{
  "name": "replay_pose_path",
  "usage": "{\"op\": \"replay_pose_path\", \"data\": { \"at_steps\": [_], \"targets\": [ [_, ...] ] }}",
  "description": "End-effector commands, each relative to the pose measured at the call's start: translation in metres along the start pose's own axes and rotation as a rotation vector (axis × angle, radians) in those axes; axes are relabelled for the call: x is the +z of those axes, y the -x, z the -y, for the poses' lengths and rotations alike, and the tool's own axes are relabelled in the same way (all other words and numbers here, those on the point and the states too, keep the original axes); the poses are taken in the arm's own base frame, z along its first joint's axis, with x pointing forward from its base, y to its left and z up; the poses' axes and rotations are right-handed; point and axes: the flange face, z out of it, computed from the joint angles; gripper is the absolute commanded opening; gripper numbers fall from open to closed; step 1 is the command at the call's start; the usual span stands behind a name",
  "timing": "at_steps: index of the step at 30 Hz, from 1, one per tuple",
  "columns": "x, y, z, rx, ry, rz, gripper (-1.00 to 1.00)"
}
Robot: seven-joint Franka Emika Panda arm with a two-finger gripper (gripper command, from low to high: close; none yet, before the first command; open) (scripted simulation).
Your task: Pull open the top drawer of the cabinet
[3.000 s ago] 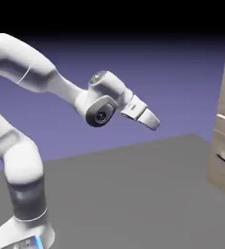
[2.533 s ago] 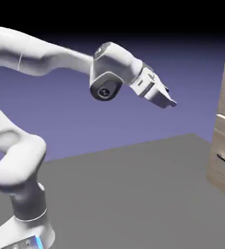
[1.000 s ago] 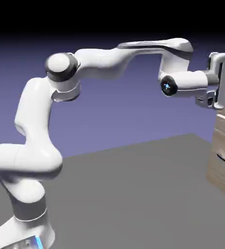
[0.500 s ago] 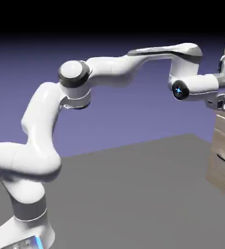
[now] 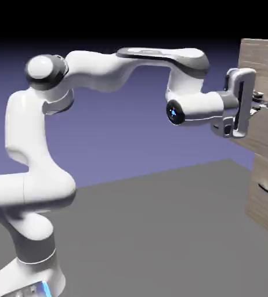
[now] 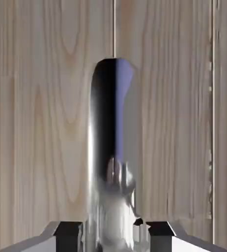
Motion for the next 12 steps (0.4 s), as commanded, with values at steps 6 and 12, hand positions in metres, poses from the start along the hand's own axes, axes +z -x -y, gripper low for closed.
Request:
{"op": "replay_pose_path", "data": {
  "at_steps": [6, 12],
  "targets": [
    [-0.063, 0.000, 0.000, 0.000, 0.001, -0.001, -1.00],
    [-0.101, 0.000, 0.000, -0.002, 0.001, -0.003, 1.00]
  ]
}}
